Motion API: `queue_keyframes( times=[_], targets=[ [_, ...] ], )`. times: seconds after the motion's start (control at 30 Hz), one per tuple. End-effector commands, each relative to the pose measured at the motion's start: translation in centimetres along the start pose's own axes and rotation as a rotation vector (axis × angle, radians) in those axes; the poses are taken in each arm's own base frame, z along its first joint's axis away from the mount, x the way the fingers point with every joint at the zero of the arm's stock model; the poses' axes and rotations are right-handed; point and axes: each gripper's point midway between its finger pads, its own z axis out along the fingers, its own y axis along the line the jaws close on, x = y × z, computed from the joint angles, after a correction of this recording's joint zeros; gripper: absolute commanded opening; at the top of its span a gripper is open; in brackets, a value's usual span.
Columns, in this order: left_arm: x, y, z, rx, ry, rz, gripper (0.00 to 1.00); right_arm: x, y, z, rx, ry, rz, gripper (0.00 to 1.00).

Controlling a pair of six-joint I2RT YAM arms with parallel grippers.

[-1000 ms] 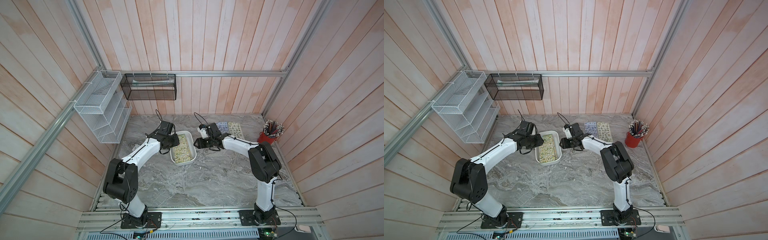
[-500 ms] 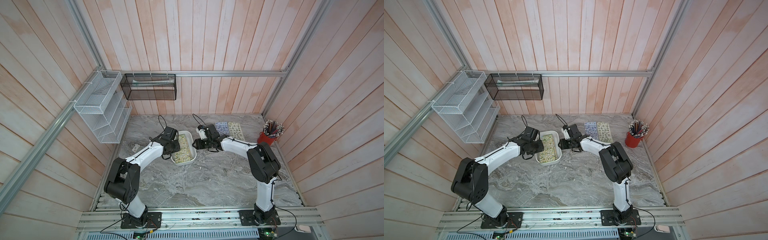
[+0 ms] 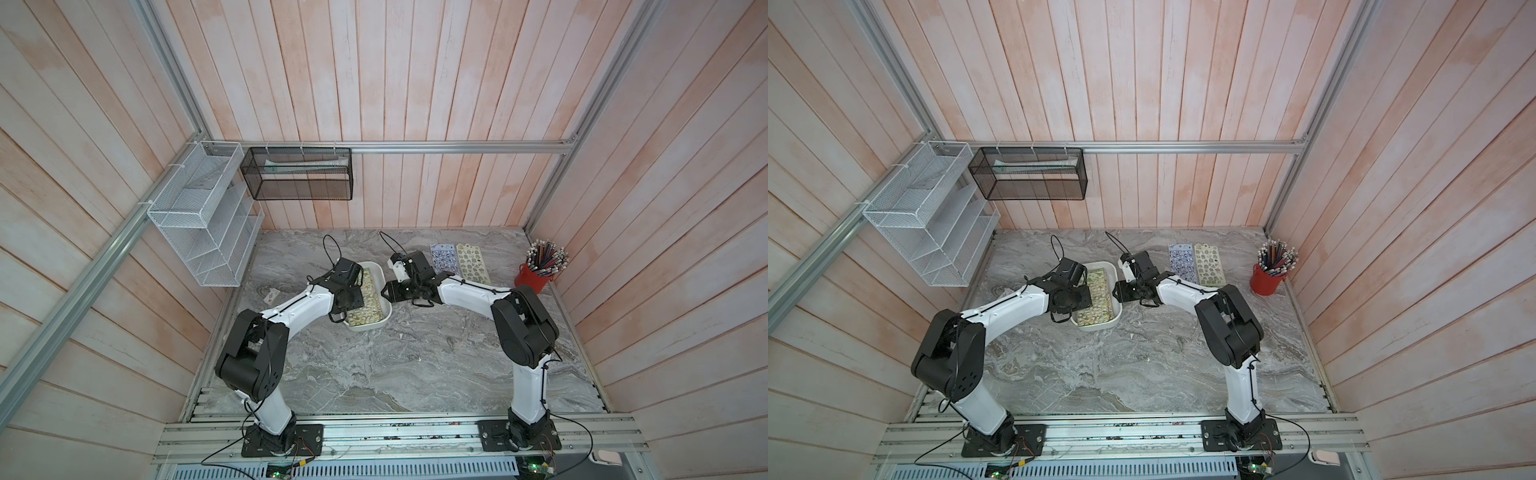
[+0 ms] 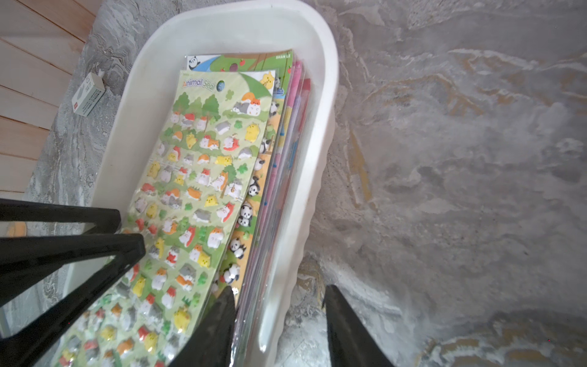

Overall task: Take the stickers out of the storage box
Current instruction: Pick up the sticker from the storage box, then pick up the storage box at the center of the board.

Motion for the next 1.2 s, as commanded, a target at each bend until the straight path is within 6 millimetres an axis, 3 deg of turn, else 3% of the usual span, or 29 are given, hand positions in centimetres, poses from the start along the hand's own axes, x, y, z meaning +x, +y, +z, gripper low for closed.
queue_keyframes(
  times=[0.0, 0.27, 0.6, 0.93, 1.17],
  targets=[
    [0.1, 0.5, 0.7, -0.042, -0.005, 0.007, 0.56, 1.3, -0.4, 0.9, 0.014, 0.026, 0.003, 0.47],
    [0.6, 0.7, 1.0, -0.044, -0.004, -0.013, 0.56, 1.7, -0.4, 1.3, 0.002, 0.034, 0.004, 0.45],
    [-0.8, -1.8, -1.3, 0.114, -0.070, -0.032, 0.48, 2.3, -0.6, 1.5, 0.000, 0.045, 0.005, 0.44],
    [-1.6, -2.6, -2.8, 0.158, -0.099, -0.037, 0.42, 2.7, -0.6, 2.0, -0.011, 0.061, 0.014, 0.44],
    [-1.0, -1.6, -1.4, 0.090, -0.064, -0.034, 0.47, 2.8, -0.6, 2.1, -0.010, 0.068, 0.014, 0.44]
  ],
)
